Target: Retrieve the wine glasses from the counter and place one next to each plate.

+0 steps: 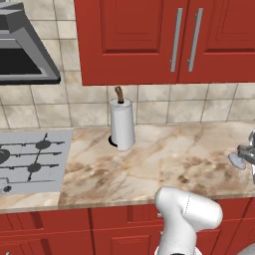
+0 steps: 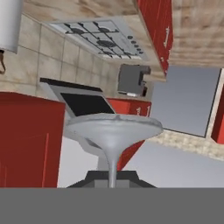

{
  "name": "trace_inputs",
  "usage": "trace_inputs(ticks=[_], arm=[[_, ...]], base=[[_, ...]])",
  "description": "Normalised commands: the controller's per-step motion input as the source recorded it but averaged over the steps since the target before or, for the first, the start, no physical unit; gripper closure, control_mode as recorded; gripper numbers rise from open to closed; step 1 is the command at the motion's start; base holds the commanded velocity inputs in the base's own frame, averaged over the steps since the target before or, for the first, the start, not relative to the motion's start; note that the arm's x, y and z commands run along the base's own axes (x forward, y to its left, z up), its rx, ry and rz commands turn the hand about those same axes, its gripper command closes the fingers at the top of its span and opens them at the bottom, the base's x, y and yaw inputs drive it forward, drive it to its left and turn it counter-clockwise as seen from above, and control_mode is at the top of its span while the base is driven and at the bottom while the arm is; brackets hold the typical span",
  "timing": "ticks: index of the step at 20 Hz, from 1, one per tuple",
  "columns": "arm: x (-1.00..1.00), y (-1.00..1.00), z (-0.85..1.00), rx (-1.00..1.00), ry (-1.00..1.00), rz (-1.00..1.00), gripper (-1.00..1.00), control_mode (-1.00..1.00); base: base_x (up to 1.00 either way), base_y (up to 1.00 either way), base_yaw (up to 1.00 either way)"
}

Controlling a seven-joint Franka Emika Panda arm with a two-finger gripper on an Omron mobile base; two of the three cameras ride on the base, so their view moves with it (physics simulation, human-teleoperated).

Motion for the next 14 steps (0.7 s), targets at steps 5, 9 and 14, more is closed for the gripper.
trace_inputs(ticks=[5, 9, 14], arm=[[0.00, 0.00, 0.00, 0.00, 0.00, 0.00, 1.00, 1.00], [0.00, 0.00, 0.00, 0.00, 0.00, 0.00, 1.00, 1.00], [0.00, 0.00, 0.00, 0.00, 0.00, 0.00, 1.00, 1.00]], base=[[-0.61, 0.36, 0.04], [-0.90, 0.93, 0.11], [-0.17, 1.00, 0.41]])
